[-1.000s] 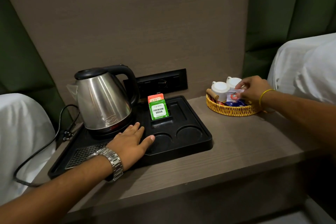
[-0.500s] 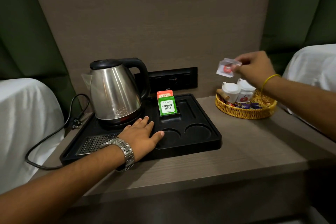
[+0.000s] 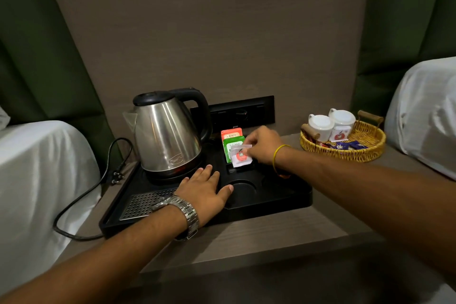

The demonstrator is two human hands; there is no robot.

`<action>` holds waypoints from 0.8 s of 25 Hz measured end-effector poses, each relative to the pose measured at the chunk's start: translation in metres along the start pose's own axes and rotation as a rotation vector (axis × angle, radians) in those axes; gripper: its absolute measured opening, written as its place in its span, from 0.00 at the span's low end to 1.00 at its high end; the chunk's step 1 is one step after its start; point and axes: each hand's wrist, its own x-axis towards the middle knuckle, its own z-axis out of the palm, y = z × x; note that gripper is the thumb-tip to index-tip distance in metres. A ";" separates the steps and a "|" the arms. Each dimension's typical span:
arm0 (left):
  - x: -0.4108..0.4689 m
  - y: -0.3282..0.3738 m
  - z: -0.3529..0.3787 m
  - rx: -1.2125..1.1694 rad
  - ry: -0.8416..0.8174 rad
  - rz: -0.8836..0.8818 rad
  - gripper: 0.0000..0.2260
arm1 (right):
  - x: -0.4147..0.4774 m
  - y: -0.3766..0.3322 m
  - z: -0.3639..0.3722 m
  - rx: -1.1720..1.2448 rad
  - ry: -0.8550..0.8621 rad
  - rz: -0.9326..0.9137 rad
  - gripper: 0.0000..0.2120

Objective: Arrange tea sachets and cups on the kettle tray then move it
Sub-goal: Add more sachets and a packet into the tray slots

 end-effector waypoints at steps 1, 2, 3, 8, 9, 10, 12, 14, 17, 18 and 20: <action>0.000 0.000 0.000 0.002 0.000 -0.002 0.32 | -0.001 0.000 0.005 -0.018 -0.012 0.010 0.11; 0.000 0.001 -0.001 0.003 -0.001 -0.004 0.32 | -0.002 0.000 0.009 -0.031 -0.024 0.017 0.11; 0.000 0.001 -0.001 0.002 -0.004 -0.005 0.32 | -0.003 0.000 0.012 -0.041 -0.033 0.017 0.12; -0.002 0.001 -0.002 0.000 -0.008 -0.001 0.32 | -0.012 -0.002 0.010 -0.071 -0.064 -0.012 0.16; -0.003 0.000 -0.003 0.001 -0.007 0.000 0.31 | -0.015 -0.002 0.005 -0.060 -0.052 -0.023 0.16; -0.003 0.000 -0.003 0.001 -0.006 0.004 0.31 | -0.018 0.000 -0.003 -0.048 -0.018 -0.031 0.15; -0.004 0.000 -0.003 -0.001 -0.005 0.012 0.31 | -0.023 0.006 -0.030 -0.040 0.110 -0.042 0.13; -0.004 0.000 -0.004 0.002 -0.005 0.013 0.31 | -0.022 0.020 -0.068 -0.078 0.249 -0.030 0.10; -0.004 0.001 -0.004 0.002 -0.011 0.011 0.30 | -0.014 0.058 -0.131 -0.257 0.371 0.132 0.10; -0.004 0.002 -0.005 0.001 -0.013 0.012 0.30 | -0.013 0.074 -0.150 -0.349 0.358 0.231 0.11; -0.004 0.002 -0.005 -0.001 -0.018 0.009 0.30 | -0.014 0.101 -0.172 -0.486 0.190 0.415 0.17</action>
